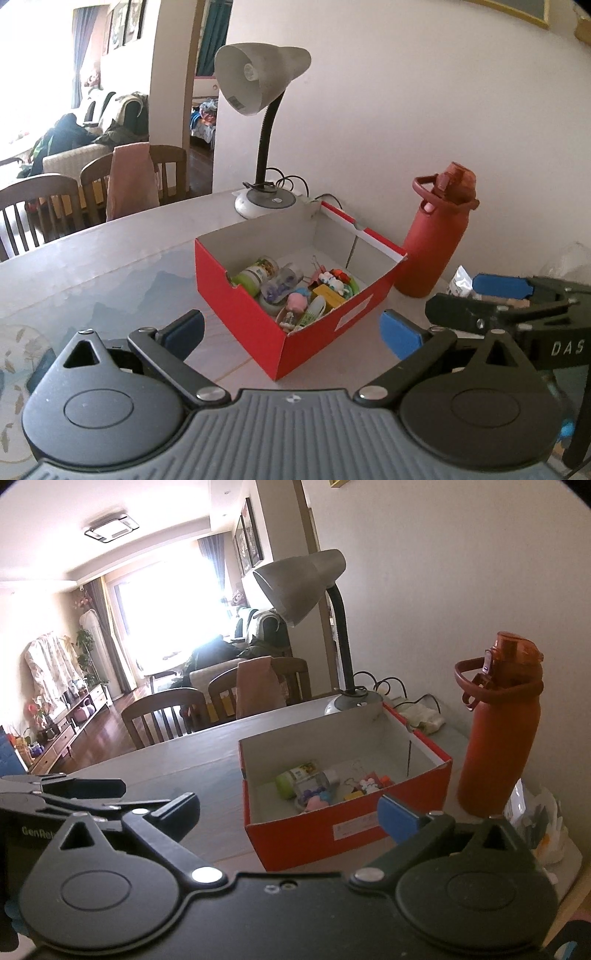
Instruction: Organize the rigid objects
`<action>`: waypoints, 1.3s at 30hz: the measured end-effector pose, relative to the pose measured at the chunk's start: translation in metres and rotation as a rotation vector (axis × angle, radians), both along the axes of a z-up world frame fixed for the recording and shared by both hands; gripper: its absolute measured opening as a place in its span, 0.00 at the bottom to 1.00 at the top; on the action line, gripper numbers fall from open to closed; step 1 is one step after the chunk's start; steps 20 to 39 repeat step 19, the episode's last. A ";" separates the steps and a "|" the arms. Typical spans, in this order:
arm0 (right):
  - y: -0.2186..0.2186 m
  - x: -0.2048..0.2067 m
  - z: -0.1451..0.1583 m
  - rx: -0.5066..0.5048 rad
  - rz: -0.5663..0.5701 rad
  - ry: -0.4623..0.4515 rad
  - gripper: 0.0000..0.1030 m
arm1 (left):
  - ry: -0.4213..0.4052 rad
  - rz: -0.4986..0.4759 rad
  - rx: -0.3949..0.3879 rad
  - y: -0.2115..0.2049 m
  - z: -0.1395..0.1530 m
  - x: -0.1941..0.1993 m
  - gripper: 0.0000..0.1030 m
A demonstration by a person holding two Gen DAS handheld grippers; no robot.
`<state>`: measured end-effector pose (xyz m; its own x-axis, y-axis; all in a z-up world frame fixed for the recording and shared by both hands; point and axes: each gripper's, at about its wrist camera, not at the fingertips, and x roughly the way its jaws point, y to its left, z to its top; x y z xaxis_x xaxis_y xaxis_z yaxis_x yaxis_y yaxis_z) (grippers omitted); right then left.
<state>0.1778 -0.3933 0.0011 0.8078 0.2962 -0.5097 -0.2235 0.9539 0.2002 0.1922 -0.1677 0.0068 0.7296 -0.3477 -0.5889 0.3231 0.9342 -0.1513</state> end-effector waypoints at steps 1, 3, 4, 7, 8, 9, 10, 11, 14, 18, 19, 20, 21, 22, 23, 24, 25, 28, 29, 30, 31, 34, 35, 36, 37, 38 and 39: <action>0.000 -0.001 0.000 0.002 -0.001 0.001 0.99 | 0.000 0.001 0.003 0.000 0.000 -0.002 0.99; 0.001 -0.004 0.001 0.003 -0.003 0.001 0.99 | -0.002 -0.001 0.005 0.000 0.000 -0.005 0.99; 0.002 -0.005 0.001 0.002 -0.002 0.002 0.99 | -0.003 -0.004 0.006 0.000 0.000 -0.006 0.99; 0.002 -0.005 0.001 0.004 -0.003 0.003 0.99 | -0.019 -0.004 0.010 0.001 0.002 -0.010 0.99; 0.002 -0.006 0.001 0.007 -0.005 0.006 0.99 | -0.026 -0.007 0.015 0.000 0.003 -0.011 0.99; 0.002 -0.007 0.001 0.009 -0.007 0.008 0.99 | -0.035 -0.009 0.018 0.000 0.004 -0.012 0.99; 0.002 -0.009 0.002 0.011 -0.008 0.011 0.99 | -0.043 -0.008 0.018 0.000 0.005 -0.013 0.99; 0.002 -0.010 0.002 0.013 -0.008 0.013 0.99 | -0.044 -0.006 0.017 0.000 0.005 -0.013 0.99; 0.003 -0.013 0.002 0.018 -0.013 0.015 0.99 | -0.039 -0.014 0.011 0.000 0.005 -0.012 0.99; 0.003 -0.015 0.002 0.027 -0.024 0.023 0.99 | -0.033 -0.010 0.013 0.000 0.005 -0.012 0.99; 0.003 -0.016 0.002 0.028 -0.025 0.027 0.99 | -0.033 -0.008 0.011 0.001 0.005 -0.012 0.99; 0.003 -0.016 0.002 0.028 -0.025 0.027 0.99 | -0.033 -0.008 0.011 0.001 0.005 -0.012 0.99; 0.003 -0.016 0.002 0.028 -0.025 0.027 0.99 | -0.033 -0.008 0.011 0.001 0.005 -0.012 0.99; 0.003 -0.016 0.002 0.028 -0.025 0.027 0.99 | -0.033 -0.008 0.011 0.001 0.005 -0.012 0.99; 0.003 -0.016 0.002 0.028 -0.025 0.027 0.99 | -0.033 -0.008 0.011 0.001 0.005 -0.012 0.99; 0.003 -0.016 0.002 0.028 -0.025 0.027 0.99 | -0.033 -0.008 0.011 0.001 0.005 -0.012 0.99; 0.003 -0.016 0.002 0.028 -0.025 0.027 0.99 | -0.033 -0.008 0.011 0.001 0.005 -0.012 0.99; 0.003 -0.016 0.002 0.028 -0.025 0.027 0.99 | -0.033 -0.008 0.011 0.001 0.005 -0.012 0.99; 0.003 -0.016 0.002 0.028 -0.025 0.027 0.99 | -0.033 -0.008 0.011 0.001 0.005 -0.012 0.99; 0.003 -0.016 0.002 0.028 -0.025 0.027 0.99 | -0.033 -0.008 0.011 0.001 0.005 -0.012 0.99; 0.003 -0.016 0.002 0.028 -0.025 0.027 0.99 | -0.033 -0.008 0.011 0.001 0.005 -0.012 0.99; 0.003 -0.016 0.002 0.028 -0.025 0.027 0.99 | -0.033 -0.008 0.011 0.001 0.005 -0.012 0.99; 0.003 -0.016 0.002 0.028 -0.025 0.027 0.99 | -0.033 -0.008 0.011 0.001 0.005 -0.012 0.99; 0.003 -0.016 0.002 0.028 -0.025 0.027 0.99 | -0.033 -0.008 0.011 0.001 0.005 -0.012 0.99; 0.003 -0.016 0.002 0.028 -0.025 0.027 0.99 | -0.033 -0.008 0.011 0.001 0.005 -0.012 0.99; 0.003 -0.016 0.002 0.028 -0.025 0.027 0.99 | -0.033 -0.008 0.011 0.001 0.005 -0.012 0.99; 0.003 -0.016 0.002 0.028 -0.025 0.027 0.99 | -0.033 -0.008 0.011 0.001 0.005 -0.012 0.99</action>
